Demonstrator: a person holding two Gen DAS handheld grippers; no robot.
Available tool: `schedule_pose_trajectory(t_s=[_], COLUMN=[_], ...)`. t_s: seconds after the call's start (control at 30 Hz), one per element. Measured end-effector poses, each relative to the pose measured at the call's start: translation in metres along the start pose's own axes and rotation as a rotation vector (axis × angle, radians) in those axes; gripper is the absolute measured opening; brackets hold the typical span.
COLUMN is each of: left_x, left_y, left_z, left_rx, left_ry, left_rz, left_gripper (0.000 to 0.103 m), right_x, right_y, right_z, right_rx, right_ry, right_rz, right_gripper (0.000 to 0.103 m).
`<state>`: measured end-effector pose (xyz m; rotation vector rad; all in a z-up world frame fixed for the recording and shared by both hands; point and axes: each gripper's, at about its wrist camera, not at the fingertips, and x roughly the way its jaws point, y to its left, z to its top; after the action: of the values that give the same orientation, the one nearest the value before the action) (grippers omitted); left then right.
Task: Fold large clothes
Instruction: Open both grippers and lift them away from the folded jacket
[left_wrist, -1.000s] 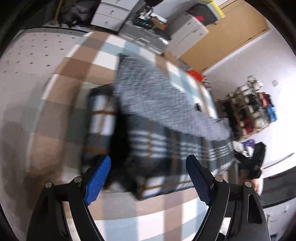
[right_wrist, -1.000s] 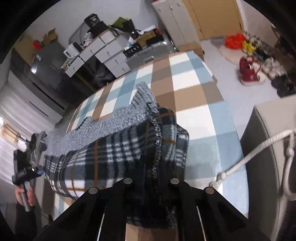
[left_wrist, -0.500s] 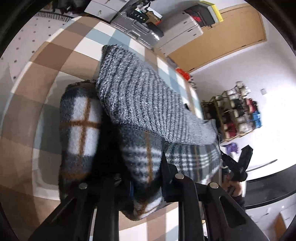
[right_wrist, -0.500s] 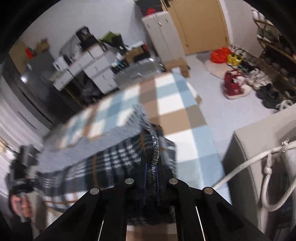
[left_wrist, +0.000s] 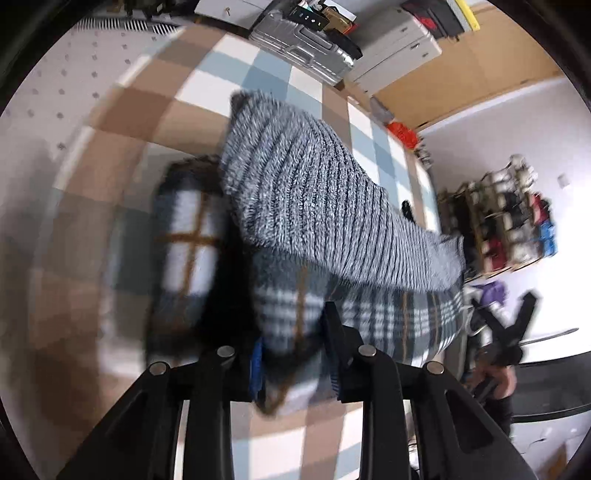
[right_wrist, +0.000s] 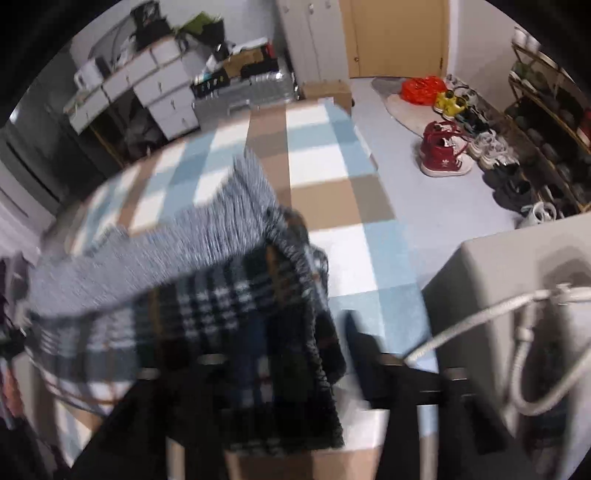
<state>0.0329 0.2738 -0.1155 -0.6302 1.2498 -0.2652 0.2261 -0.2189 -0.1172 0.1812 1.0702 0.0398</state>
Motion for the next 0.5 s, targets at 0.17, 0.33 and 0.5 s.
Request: schedule_pose_trajectory(t_s=[0.17, 0.33, 0.5], left_x=[-0.043, -0.025, 0.055], left_y=[-0.050, -0.100, -0.078], left_z=[-0.013, -0.020, 0.002], left_rx=[0.130, 0.252, 0.200], left_ry=[-0.182, -0.184, 0.019], left_rz=[0.191, 0.026, 0.105], left_gripper=[0.023, 0.082, 0.082], right_x=[-0.054, -0.030, 0.051], right_y=[0.041, 0.138, 0.183], right_z=[0.019, 0.019, -0.004], right_rx=[-0.167, -0.464, -0.591], right_ry=[-0.171, -0.022, 0.264], right_rz=[-0.008, 0.023, -0.113], right_gripper=[0.093, 0.103, 0.103])
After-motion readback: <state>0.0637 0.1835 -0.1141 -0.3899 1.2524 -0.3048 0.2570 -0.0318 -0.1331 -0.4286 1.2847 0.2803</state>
